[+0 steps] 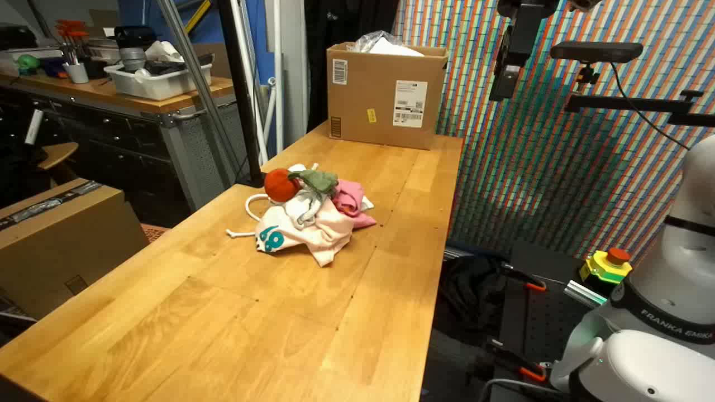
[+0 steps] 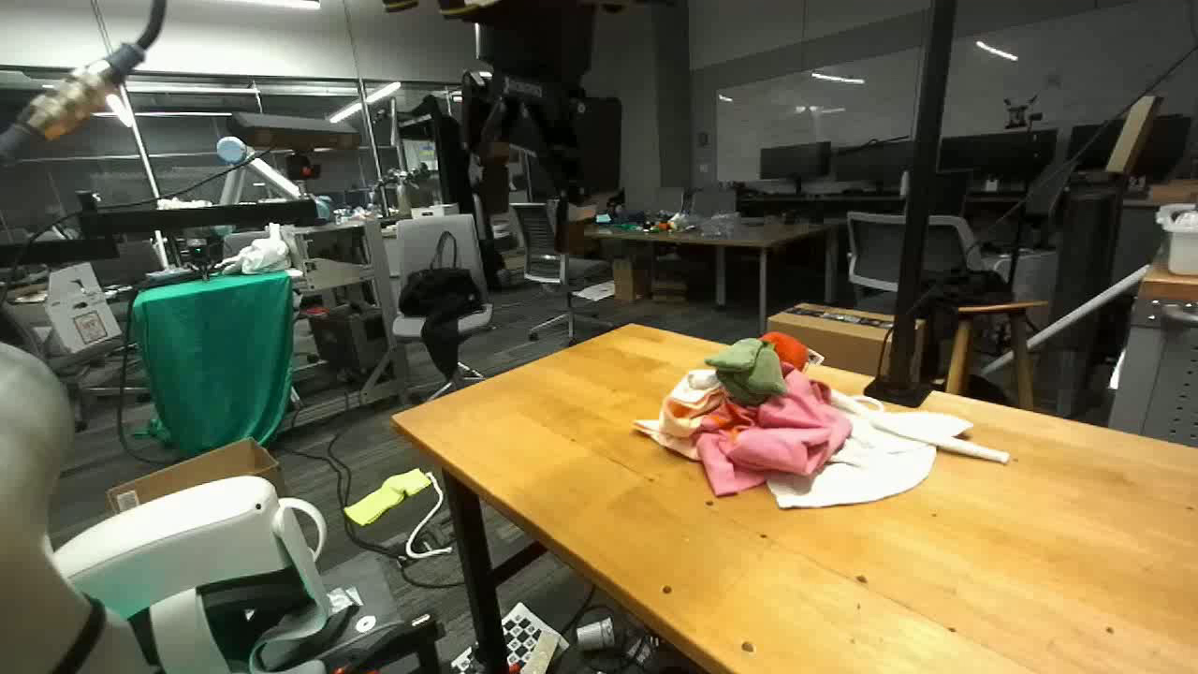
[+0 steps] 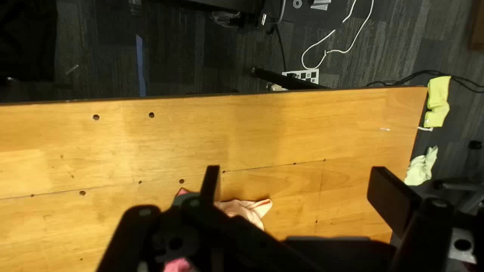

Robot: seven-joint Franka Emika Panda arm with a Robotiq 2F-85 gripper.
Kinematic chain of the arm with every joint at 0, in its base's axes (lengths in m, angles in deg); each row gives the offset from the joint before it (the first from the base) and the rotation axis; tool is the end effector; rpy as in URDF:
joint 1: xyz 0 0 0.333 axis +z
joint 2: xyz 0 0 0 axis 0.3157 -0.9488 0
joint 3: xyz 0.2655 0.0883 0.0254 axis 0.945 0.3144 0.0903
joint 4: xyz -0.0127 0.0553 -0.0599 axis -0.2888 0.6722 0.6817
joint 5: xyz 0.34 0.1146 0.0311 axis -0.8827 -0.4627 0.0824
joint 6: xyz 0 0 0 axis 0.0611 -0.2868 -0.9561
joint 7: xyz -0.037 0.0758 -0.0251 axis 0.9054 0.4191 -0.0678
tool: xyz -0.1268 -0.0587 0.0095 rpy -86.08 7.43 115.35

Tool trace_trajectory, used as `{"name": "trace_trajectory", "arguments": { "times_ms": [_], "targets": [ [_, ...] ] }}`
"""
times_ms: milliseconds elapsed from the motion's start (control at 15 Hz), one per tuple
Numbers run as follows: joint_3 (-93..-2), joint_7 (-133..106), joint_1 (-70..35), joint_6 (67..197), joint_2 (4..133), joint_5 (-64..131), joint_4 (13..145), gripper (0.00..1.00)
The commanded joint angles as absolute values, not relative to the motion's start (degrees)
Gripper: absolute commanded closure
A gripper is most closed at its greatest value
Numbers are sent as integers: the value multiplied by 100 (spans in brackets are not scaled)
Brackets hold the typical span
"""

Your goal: Put the clothes, plush toy and rope separately on the table

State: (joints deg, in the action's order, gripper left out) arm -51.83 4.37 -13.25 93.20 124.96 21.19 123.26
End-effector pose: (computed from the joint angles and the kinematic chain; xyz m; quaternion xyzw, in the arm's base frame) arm 0.3276 -0.0039 0.5023 -0.9871 -0.0954 -0.0089 0.1282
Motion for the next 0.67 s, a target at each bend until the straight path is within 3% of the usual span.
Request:
{"name": "trace_trajectory", "arguments": {
  "times_ms": [0, 600],
  "targets": [
    [-5090, 502, -1456, 9292, 12477, 2059, 12296, 0],
    [-4823, 516, -1380, 9340, 11739, 2212, 11708, 0]
  ]
}}
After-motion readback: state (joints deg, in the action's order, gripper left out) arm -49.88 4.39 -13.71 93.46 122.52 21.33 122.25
